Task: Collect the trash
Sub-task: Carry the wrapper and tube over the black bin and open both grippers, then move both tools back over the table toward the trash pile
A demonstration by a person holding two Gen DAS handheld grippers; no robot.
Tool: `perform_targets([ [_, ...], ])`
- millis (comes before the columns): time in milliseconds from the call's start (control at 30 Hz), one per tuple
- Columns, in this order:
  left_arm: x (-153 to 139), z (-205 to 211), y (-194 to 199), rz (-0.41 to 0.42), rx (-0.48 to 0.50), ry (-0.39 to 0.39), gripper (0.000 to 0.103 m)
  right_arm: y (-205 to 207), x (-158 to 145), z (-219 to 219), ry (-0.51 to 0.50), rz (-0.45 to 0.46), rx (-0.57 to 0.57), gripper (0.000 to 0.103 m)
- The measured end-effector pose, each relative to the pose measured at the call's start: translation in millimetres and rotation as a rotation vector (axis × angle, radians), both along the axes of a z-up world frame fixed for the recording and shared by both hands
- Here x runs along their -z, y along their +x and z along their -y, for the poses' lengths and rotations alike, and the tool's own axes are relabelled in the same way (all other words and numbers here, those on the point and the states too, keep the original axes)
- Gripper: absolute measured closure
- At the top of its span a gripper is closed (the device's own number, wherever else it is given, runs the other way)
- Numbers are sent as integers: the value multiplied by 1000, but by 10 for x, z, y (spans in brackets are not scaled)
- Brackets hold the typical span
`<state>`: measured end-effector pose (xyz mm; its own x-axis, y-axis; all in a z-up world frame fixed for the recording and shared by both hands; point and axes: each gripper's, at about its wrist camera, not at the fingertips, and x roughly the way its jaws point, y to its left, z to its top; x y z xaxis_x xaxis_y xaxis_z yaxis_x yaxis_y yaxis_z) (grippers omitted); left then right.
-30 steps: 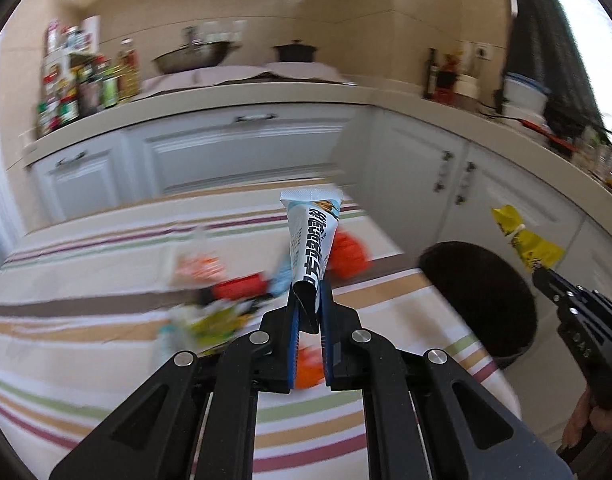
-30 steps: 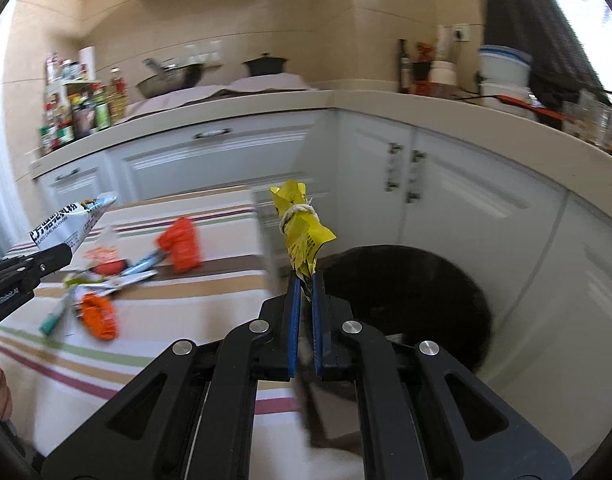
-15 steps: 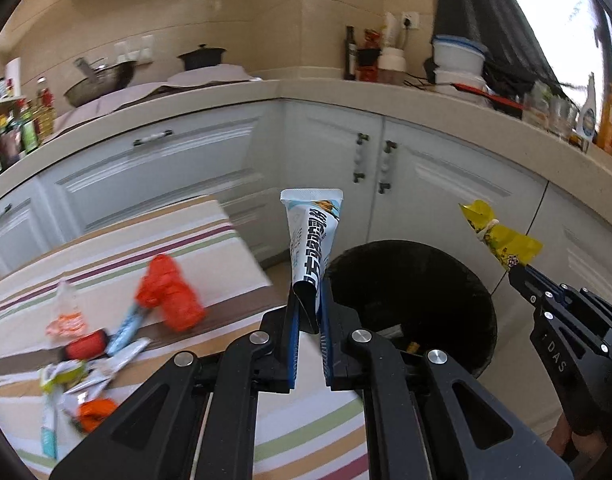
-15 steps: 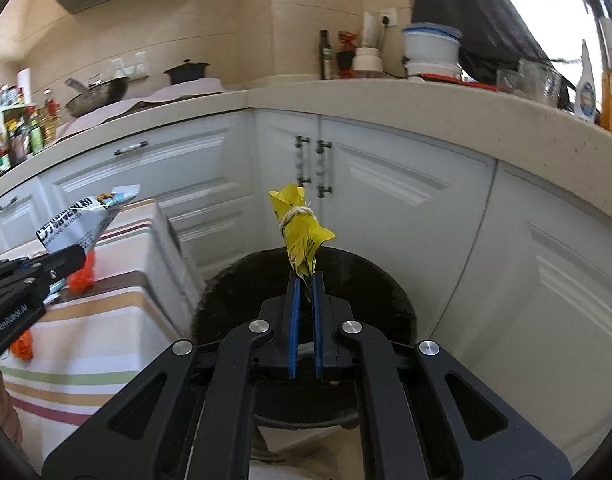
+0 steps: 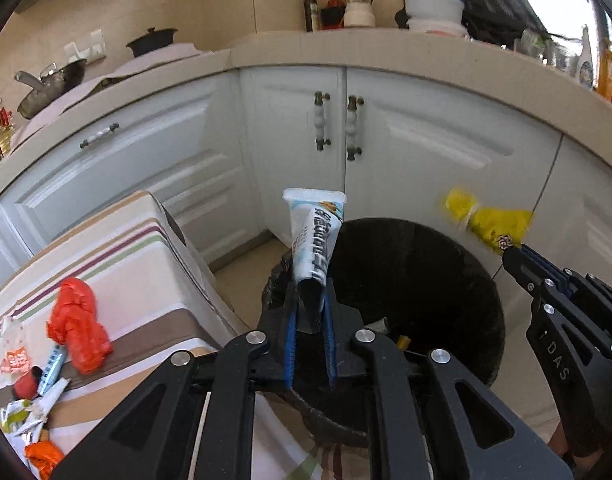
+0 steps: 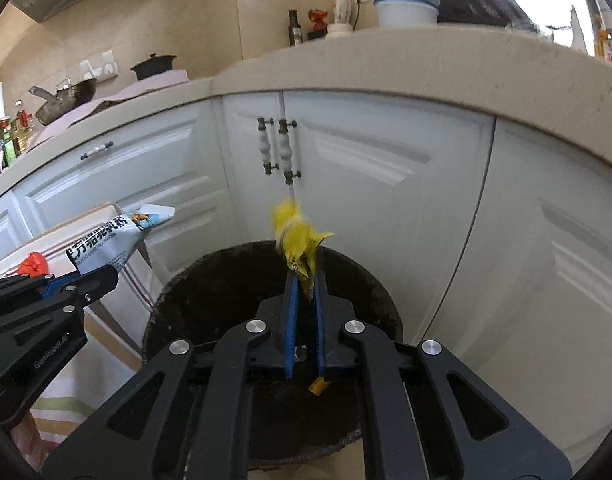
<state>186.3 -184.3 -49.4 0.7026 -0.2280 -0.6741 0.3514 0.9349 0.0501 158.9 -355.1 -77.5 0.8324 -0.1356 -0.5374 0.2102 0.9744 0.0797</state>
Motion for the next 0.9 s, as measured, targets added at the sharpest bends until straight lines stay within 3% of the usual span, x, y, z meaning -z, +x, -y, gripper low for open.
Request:
perform_targets([
  [100,28,17,53,-33,-1,-8,65,70,88,41,11,-22,16,76],
  [167,-6,-13,28,-14,-15,-18,62,69,119,54,14,-28,23,76],
  [567,-237,-316,-193,40,-64,-45,59,-79,-93,-186,10,0,-7,68],
  [900,-377,-1188,-560,48,-217,-48,51,-245,-325,-965,15,22,-178,63],
])
